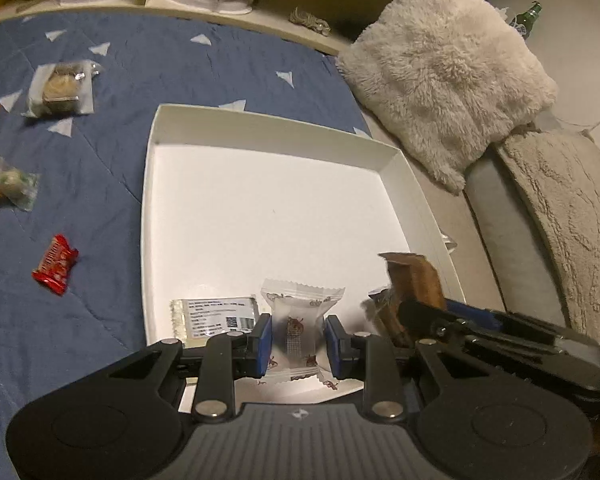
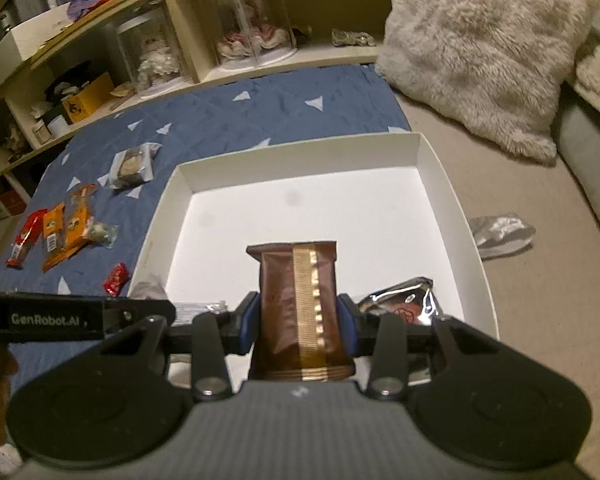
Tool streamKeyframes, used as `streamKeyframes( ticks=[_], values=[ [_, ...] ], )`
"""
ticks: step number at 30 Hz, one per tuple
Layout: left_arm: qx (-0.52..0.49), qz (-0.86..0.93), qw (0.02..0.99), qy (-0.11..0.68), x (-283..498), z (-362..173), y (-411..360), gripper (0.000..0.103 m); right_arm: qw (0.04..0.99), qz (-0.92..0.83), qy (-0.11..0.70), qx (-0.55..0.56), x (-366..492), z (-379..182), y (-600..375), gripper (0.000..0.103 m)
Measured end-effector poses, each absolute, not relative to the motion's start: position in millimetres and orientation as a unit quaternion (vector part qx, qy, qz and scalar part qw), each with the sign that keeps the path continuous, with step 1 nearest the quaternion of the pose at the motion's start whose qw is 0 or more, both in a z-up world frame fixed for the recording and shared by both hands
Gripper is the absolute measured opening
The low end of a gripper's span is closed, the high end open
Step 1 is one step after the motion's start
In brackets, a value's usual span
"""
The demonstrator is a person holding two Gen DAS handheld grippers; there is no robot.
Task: Organize snacks
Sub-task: 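Carry both snacks into the white box and open both tools to release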
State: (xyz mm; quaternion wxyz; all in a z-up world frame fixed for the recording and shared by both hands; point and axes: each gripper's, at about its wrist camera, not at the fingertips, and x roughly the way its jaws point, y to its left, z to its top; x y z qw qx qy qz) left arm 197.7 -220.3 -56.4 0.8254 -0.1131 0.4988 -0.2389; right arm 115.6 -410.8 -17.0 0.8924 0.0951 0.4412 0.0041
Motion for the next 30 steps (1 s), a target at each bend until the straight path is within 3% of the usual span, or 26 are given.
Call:
streamKeyframes(
  ticks=[17,22,30],
  values=[
    [-0.156,-0.242,0.795,0.534,218.8,-89.2,-241.6,0.03,0.878,0.004,0.464,0.115,135.2,-44.2,-419.3,0.048],
    [-0.146,-0.23,0.789,0.551,221.7,-96.3,-244.8,0.041,0.871,0.003,0.474,0.125,138.7,-51.0,-425.2,0.051],
    [-0.126,-0.221,0.795,0.55,221.7,-89.3,-235.8,0.041,0.867,0.004,0.487,0.109,135.9,-53.8,-423.3,0.051]
  ],
)
